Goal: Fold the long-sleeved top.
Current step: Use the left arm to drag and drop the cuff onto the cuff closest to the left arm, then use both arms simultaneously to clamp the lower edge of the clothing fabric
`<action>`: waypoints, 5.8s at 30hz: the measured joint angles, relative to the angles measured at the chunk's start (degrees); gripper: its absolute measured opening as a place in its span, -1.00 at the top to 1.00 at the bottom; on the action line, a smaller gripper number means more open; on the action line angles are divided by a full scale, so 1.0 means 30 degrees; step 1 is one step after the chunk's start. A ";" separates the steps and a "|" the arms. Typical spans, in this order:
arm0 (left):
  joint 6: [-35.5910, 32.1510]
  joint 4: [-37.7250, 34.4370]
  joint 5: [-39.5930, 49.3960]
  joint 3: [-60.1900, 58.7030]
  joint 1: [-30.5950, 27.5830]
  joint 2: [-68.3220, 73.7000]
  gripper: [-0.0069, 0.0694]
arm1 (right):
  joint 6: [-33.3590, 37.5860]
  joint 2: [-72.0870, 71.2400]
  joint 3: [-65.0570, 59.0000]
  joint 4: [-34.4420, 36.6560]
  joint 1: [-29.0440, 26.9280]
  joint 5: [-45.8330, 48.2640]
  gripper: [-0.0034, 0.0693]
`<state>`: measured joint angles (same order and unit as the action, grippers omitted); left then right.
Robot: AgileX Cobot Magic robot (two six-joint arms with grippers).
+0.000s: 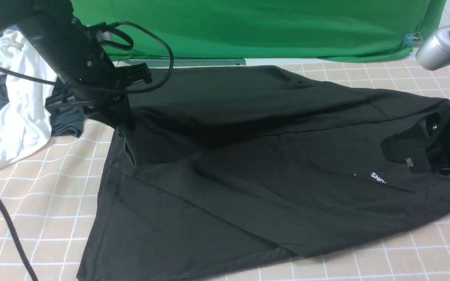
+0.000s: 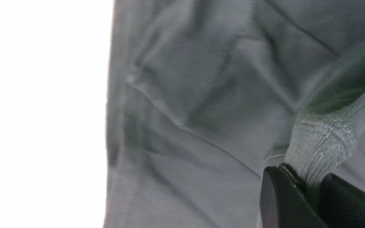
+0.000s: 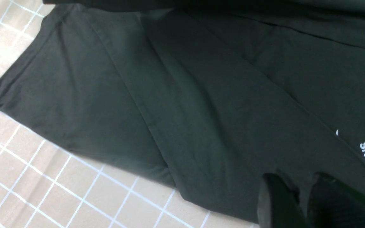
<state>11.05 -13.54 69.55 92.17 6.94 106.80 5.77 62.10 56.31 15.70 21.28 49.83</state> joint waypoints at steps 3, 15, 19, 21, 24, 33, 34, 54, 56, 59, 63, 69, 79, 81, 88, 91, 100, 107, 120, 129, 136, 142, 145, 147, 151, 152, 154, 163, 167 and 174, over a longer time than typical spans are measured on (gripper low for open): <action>0.0187 -0.1410 0.0000 -0.0110 -0.0018 -0.0067 0.72 | -0.0009 0.0000 0.0000 0.0000 0.0000 -0.0015 0.42; 0.1630 -0.8414 0.0018 -0.0106 -0.0018 -0.3522 0.72 | 0.0007 0.0000 0.0000 -0.0018 0.0000 -0.0471 0.39; 0.1898 -1.1245 0.0028 -0.0106 -0.0037 -0.4153 0.72 | 0.0007 0.0000 0.0000 -0.0194 0.0000 -0.0683 0.36; 0.2100 -1.1685 0.0028 -0.0106 -0.0080 -0.4220 0.72 | 0.0007 0.0000 0.0000 -0.0213 0.0000 -0.0787 0.36; 0.2498 -1.0414 0.0040 -0.0106 -0.0230 -0.4285 0.72 | 0.0007 0.0000 0.0000 -0.0231 0.0000 -0.0900 0.36; 0.4339 -0.1554 0.0039 -0.2553 -0.0367 -0.3506 0.72 | -0.0071 0.0015 0.0000 -0.0250 0.0000 -0.0984 0.33; 0.4355 -0.1130 0.0066 -0.2879 -0.0412 -0.3070 0.72 | -0.0071 0.0015 0.0000 -0.0250 0.0000 -0.1018 0.33; 0.3425 0.3505 -0.1574 -0.3507 -0.0412 0.0058 0.56 | -0.0071 0.0021 0.0000 -0.0250 0.0000 -0.1097 0.30; 0.3229 0.3485 -0.1574 -0.3507 -0.0412 0.0058 0.43 | -0.0071 0.0021 0.0000 -0.0250 0.0000 -0.1097 0.29; 0.2959 0.3584 -0.1121 -0.3272 -0.0412 0.0058 0.05 | -0.0071 0.0021 0.0000 -0.0250 0.0000 -0.0870 0.27; 0.2958 0.5387 -0.0150 -0.1330 -0.0412 -0.0047 -0.46 | -0.0071 0.0021 0.0000 -0.0288 0.0000 -0.0471 0.26; 0.2859 0.5923 -0.0163 0.0781 -0.0412 -0.1629 -0.81 | -0.0071 0.0021 0.0000 -0.0327 0.0000 -0.0013 0.26; 0.0428 -0.0722 -0.0057 -0.0335 0.0192 -0.2347 -0.10 | -0.0071 0.0426 0.0000 -0.0331 0.0000 0.0050 0.33; -0.0977 -0.1085 -0.0152 -0.0351 0.0710 -0.1464 0.28 | -0.0071 0.0596 0.0000 -0.0348 0.0000 0.0179 0.34; -0.3488 -0.1146 -0.0808 0.0671 0.2210 0.1436 0.75 | -0.0148 0.0982 0.0000 -0.0368 0.0000 0.0617 0.34; -0.3903 -0.0947 -0.1024 0.1923 0.2519 0.2553 0.63 | -0.0219 0.0982 0.0000 -0.0368 0.0000 0.0945 0.34; -0.4863 -0.0572 -0.0933 0.7648 0.2632 0.7102 -0.18 | -0.0949 0.0982 0.0000 -0.0368 0.0000 0.1721 0.33; -0.6517 -0.1790 -0.0146 1.0155 0.2632 0.9632 -0.44 | -0.1187 0.0982 0.0000 -0.0368 0.0000 0.1721 0.31; -0.7819 -0.2344 -0.0063 1.0199 0.3432 1.0281 -0.17 | -0.1222 0.0982 0.0000 -0.0368 0.0000 0.1475 0.31; -0.8243 -0.1697 -0.1182 1.0362 0.3773 1.0675 -0.11 | -0.1222 0.0982 0.0000 -0.0368 0.0000 0.1303 0.31; -0.8021 -0.0409 -0.2457 1.0362 0.3808 1.0710 -0.11 | -0.1222 0.0982 0.0000 -0.0368 0.0000 0.1267 0.30; -0.8254 -0.1074 -0.2346 1.0362 0.3808 1.0746 -0.10 | -0.1222 0.0982 0.0000 -0.0368 0.0000 0.0949 0.28; -0.8624 -0.1409 -0.1804 1.0386 0.3941 1.0769 -0.05 | -0.1222 0.0982 0.0000 -0.0368 0.0000 0.0825 0.27; -0.8823 -0.1452 -0.1705 1.0386 0.4143 1.0790 -0.01 | -0.1222 0.0982 0.0000 -0.0368 0.0000 0.0766 0.27; -0.8914 -0.1404 -0.1968 1.0386 0.4438 1.0829 0.13 | -0.1222 0.0982 0.0000 -0.0368 0.0000 0.0723 0.26; -0.8914 -0.1346 -0.2018 1.0386 0.4484 1.0829 0.17 | -0.1222 0.0982 0.0000 -0.0368 0.0000 0.0723 0.26; -0.8914 -0.1195 -0.2198 1.0386 0.4520 1.0851 0.31 | -0.1222 0.0982 0.0000 -0.0368 0.0000 0.0723 0.26; -0.8914 -0.0365 -0.2612 1.0386 0.4542 1.0890 0.77 | -0.1222 0.0982 0.0000 -0.0368 0.0000 0.0723 0.26; -0.8837 0.0481 -0.3194 1.0386 0.4542 1.0739 0.77 | -0.1222 0.0982 0.0000 -0.0368 0.0000 0.0723 0.25; -0.8156 0.0883 -0.4485 1.0452 0.4312 1.0513 0.77 | -0.1226 0.0982 0.0000 -0.0368 0.0000 0.0723 0.25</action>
<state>-13.41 -10.89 56.09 123.52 19.88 138.34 2.09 65.05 56.31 14.60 21.28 52.00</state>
